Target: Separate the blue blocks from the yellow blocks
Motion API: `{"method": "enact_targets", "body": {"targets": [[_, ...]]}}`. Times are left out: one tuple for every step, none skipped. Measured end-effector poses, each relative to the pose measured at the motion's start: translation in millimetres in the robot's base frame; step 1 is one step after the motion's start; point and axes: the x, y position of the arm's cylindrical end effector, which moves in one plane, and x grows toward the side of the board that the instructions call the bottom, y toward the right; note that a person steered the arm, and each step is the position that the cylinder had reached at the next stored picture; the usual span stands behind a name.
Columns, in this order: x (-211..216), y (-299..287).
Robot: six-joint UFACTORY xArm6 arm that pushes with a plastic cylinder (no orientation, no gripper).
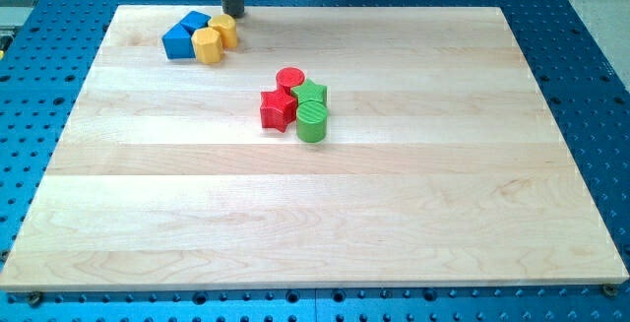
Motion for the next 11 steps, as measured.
{"method": "enact_targets", "body": {"targets": [[-1, 5], [0, 11], [-1, 19], [0, 24], [0, 26], [2, -16], [6, -36], [58, -42], [124, -48], [170, -44], [170, -38]]}}
